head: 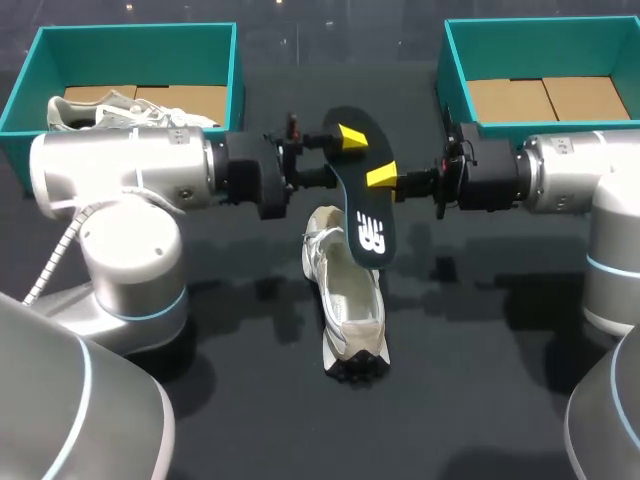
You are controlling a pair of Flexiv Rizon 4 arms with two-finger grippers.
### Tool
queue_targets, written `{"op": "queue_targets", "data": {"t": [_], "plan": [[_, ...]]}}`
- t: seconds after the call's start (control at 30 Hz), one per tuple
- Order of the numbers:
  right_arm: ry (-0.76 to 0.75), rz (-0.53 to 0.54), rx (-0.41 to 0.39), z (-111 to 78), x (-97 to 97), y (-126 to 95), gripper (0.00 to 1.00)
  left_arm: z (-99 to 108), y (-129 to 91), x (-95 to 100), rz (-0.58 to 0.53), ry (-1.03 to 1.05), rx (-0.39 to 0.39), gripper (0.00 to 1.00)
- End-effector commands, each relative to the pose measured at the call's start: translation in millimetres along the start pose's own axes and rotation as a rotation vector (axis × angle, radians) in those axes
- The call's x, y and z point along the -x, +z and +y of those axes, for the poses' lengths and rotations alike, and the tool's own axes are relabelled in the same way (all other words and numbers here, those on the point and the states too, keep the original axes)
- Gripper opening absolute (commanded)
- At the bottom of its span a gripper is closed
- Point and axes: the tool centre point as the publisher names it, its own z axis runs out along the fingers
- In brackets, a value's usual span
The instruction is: Take the shoe out of the shoebox, open the shoe tongue, remove and reinsert the insole, then place the shoe into the shoebox
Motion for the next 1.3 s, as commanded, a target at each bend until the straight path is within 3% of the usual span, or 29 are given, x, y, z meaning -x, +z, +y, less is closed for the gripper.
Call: {"op": "queue_targets", "data": {"t": [0.03,0.23,0.43,0.53,0.6,0.63,0.83,0.87,0.9,0.93,1.07,1.13,1.3], "plan": [[-0.001,0.012,0.003,0.5,4.4,1,0.00,-1,5,-1.6,0.000,0.002,-0.001,0.48],[0.001,0.019,0.007,1.2,5.2,1,0.00,-7,4,-4.1,0.007,0.014,-0.021,0.49],[0.002,0.021,0.007,2.3,5.8,0,0.00,-10,4,-7.4,0.017,0.023,-0.024,0.38],[0.003,0.021,0.005,2.8,5.8,0,0.00,-9,4,-8.5,0.021,0.024,-0.024,0.24],[0.004,0.021,0.005,3.2,5.9,0,0.00,-10,4,-9.0,0.022,0.025,-0.026,0.05],[0.004,0.022,0.006,3.4,6.1,0,0.00,-10,4,-9.2,0.022,0.026,-0.027,0.00],[0.011,0.030,0.004,4.2,8.1,0,0.00,-12,5,-10.8,0.028,0.035,-0.037,0.00],[0.012,0.031,0.005,4.3,8.6,0,0.25,-13,4,-10.7,0.028,0.036,-0.038,0.00],[0.011,0.033,0.007,4.2,9.1,-1,0.74,-13,3,-10.4,0.030,0.037,-0.038,0.00],[0.007,0.031,0.011,3.8,9.6,-3,1.00,-13,2,-9.9,0.031,0.038,-0.037,0.00],[-0.084,-0.008,0.015,-0.2,11.7,-21,1.00,-17,-10,-6.3,0.038,0.045,-0.034,0.00],[-0.157,-0.021,-0.045,-3.1,16.0,-32,1.00,-19,-17,-4.5,0.039,0.046,-0.031,0.00],[-0.157,-0.021,-0.045,-3.1,16.0,-32,1.00,-26,-35,-1.9,0.051,0.052,-0.010,0.00]]}}
